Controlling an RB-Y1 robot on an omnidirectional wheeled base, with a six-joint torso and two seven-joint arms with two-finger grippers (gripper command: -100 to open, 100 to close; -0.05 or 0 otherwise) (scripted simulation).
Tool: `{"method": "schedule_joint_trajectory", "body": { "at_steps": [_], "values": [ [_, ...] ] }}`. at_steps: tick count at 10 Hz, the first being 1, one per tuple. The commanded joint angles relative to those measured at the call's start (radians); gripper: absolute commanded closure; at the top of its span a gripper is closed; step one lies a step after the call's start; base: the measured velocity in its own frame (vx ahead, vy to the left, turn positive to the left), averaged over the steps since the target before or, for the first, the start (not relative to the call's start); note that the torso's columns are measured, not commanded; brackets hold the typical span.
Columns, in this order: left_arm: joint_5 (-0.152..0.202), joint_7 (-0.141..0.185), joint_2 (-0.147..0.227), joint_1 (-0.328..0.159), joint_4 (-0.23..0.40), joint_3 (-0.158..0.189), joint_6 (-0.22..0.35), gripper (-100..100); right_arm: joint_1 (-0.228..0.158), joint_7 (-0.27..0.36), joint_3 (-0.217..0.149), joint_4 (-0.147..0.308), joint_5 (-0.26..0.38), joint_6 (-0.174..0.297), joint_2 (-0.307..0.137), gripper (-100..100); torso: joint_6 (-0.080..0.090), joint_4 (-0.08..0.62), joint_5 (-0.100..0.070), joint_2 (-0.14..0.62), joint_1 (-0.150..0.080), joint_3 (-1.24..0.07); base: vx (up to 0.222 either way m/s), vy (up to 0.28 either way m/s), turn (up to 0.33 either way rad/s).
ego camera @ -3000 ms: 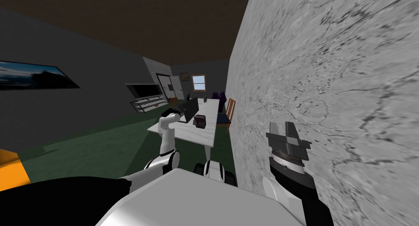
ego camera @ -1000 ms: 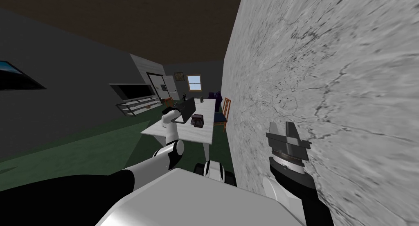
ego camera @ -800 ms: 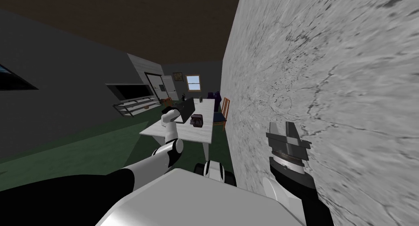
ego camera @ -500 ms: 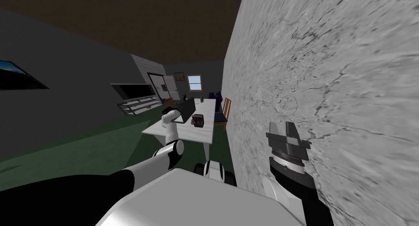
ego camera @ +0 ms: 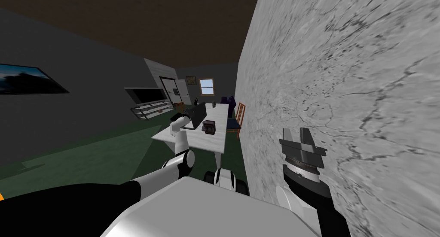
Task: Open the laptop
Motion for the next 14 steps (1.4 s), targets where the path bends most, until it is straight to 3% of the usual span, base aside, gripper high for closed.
{"method": "schedule_joint_trajectory", "body": {
  "at_steps": [1, 2, 3, 4, 6, 7, 8, 9, 10, 11, 13, 14],
  "values": [
    [0.005, -0.006, -0.046, 0.033, -0.076, -0.019, 0.035, 100, 0.000, 0.000, 0.000, 0.000, 0.000, 0.000, 0.000, 0, -0.001, 0.000, 0.000, -0.001, 0.000, 0.000, 0.043, 0.006, 0.109],
    [0.003, -0.004, -0.036, 0.021, -0.054, -0.017, 0.020, 100, 0.000, 0.000, 0.000, 0.000, 0.000, 0.000, 0.000, 0, -0.002, -0.001, 0.001, -0.001, 0.001, -0.001, 0.018, -0.003, 0.019],
    [-0.006, 0.022, -0.009, 0.001, -0.018, 0.017, 0.025, 100, 0.000, 0.000, 0.000, 0.000, 0.000, 0.000, 0.000, 0, -0.001, 0.000, 0.001, -0.001, 0.002, -0.001, -0.036, 0.047, -0.330],
    [-0.006, 0.022, -0.009, 0.001, -0.018, 0.017, 0.025, 100, 0.000, 0.000, 0.000, 0.000, 0.000, 0.000, 0.000, 0, -0.002, -0.004, 0.006, -0.001, 0.008, 0.000, -0.049, 0.057, -0.015],
    [-0.027, 0.073, 0.047, -0.043, 0.049, 0.082, 0.030, 100, 0.000, 0.000, 0.000, 0.000, 0.000, 0.000, 0.000, 0, -0.004, -0.004, 0.007, -0.005, 0.013, -0.003, -0.087, 0.085, -0.247],
    [-0.027, 0.073, 0.047, -0.043, 0.061, 0.086, 0.030, 100, 0.000, 0.000, 0.000, 0.000, 0.000, 0.000, 0.000, 0, -0.001, -0.004, 0.006, -0.006, 0.013, -0.004, -0.080, 0.098, -0.149],
    [-0.037, 0.099, 0.075, -0.064, 0.098, 0.120, 0.032, 100, 0.000, 0.000, 0.000, 0.000, 0.000, 0.000, 0.000, 0, -0.004, -0.006, 0.008, -0.008, 0.009, -0.004, -0.076, 0.084, -0.204],
    [-0.037, 0.099, 0.075, -0.064, 0.101, 0.120, 0.032, 100, 0.000, 0.000, 0.000, 0.000, 0.000, 0.000, 0.000, 0, -0.005, -0.006, 0.007, -0.008, 0.010, -0.004, -0.056, 0.052, -0.097],
    [-0.048, 0.125, 0.103, -0.086, 0.131, 0.154, 0.034, 100, 0.000, 0.000, 0.000, 0.000, 0.000, 0.000, 0.000, 0, -0.004, -0.006, 0.007, -0.008, 0.008, -0.005, -0.072, 0.034, -0.185],
    [-0.048, 0.125, 0.103, -0.086, 0.141, 0.154, 0.034, 100, 0.000, 0.000, 0.000, 0.000, 0.000, 0.000, 0.000, 0, -0.002, -0.006, 0.007, -0.008, 0.008, -0.005, -0.059, 0.048, -0.099],
    [-0.069, 0.177, 0.159, -0.130, 0.207, 0.220, 0.038, 100, 0.000, 0.000, 0.000, 0.000, 0.000, 0.000, 0.000, 0, 0.002, -0.006, 0.007, -0.009, 0.008, -0.005, -0.094, 0.079, -0.245],
    [-0.069, 0.177, 0.159, -0.130, 0.220, 0.223, 0.038, 100, 0.000, 0.000, 0.000, 0.000, 0.000, 0.000, 0.000, 0, 0.002, -0.006, 0.006, -0.008, 0.007, -0.005, -0.092, 0.077, -0.119]
  ]
}}
